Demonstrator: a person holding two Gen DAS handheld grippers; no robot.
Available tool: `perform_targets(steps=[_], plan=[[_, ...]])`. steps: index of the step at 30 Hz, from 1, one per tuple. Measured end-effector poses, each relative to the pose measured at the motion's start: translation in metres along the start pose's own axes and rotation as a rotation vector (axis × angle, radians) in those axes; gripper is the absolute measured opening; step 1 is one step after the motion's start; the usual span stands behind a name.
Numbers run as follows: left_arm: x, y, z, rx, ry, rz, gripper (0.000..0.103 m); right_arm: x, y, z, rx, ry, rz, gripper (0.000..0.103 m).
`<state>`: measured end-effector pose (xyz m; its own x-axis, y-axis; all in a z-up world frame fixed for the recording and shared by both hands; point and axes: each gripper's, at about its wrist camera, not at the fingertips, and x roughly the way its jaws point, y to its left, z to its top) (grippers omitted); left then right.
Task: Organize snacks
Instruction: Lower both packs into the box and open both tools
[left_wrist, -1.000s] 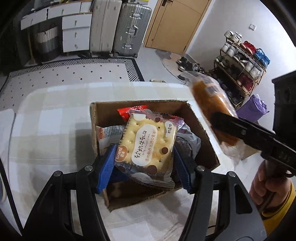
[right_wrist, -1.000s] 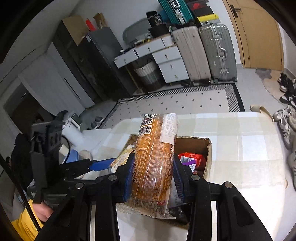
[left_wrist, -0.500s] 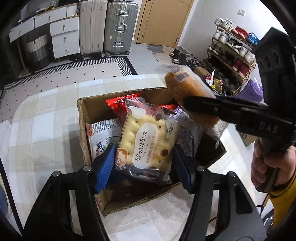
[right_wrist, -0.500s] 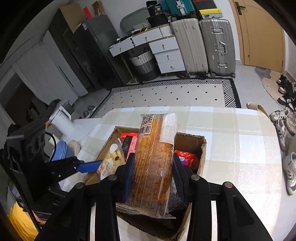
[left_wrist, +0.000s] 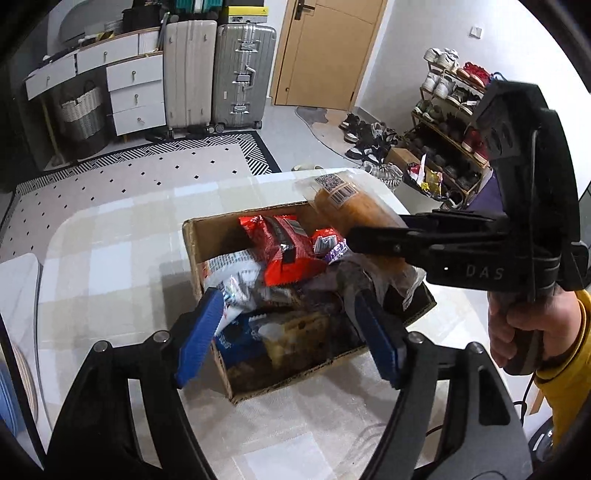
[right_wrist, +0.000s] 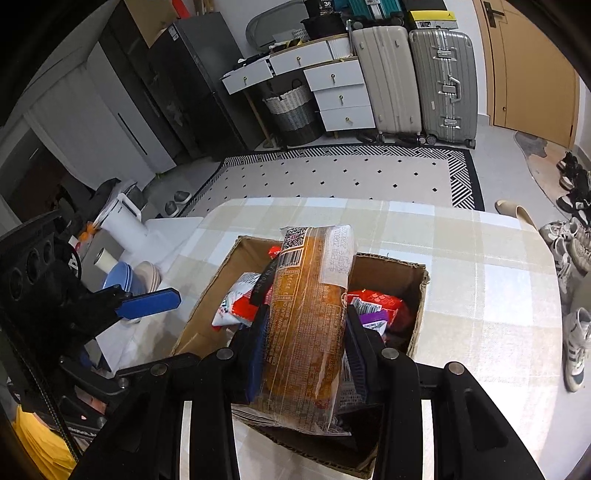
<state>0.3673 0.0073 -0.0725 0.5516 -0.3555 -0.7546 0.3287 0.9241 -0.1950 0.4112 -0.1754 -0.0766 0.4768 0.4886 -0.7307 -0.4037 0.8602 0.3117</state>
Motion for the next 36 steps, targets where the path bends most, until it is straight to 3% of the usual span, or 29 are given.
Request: perform_targets(steps=[20, 36], plan=[[-0.017, 0.0, -0.021, -0.059, -0.008, 0.008, 0.075, -0.008, 0.013, -0.007, -0.031, -0.045, -0.031, 0.042], [-0.053, -0.017, -0.024, -0.052, -0.062, 0.03, 0.075, -0.047, 0.022, -0.021, -0.029, -0.111, -0.014, 0.042]])
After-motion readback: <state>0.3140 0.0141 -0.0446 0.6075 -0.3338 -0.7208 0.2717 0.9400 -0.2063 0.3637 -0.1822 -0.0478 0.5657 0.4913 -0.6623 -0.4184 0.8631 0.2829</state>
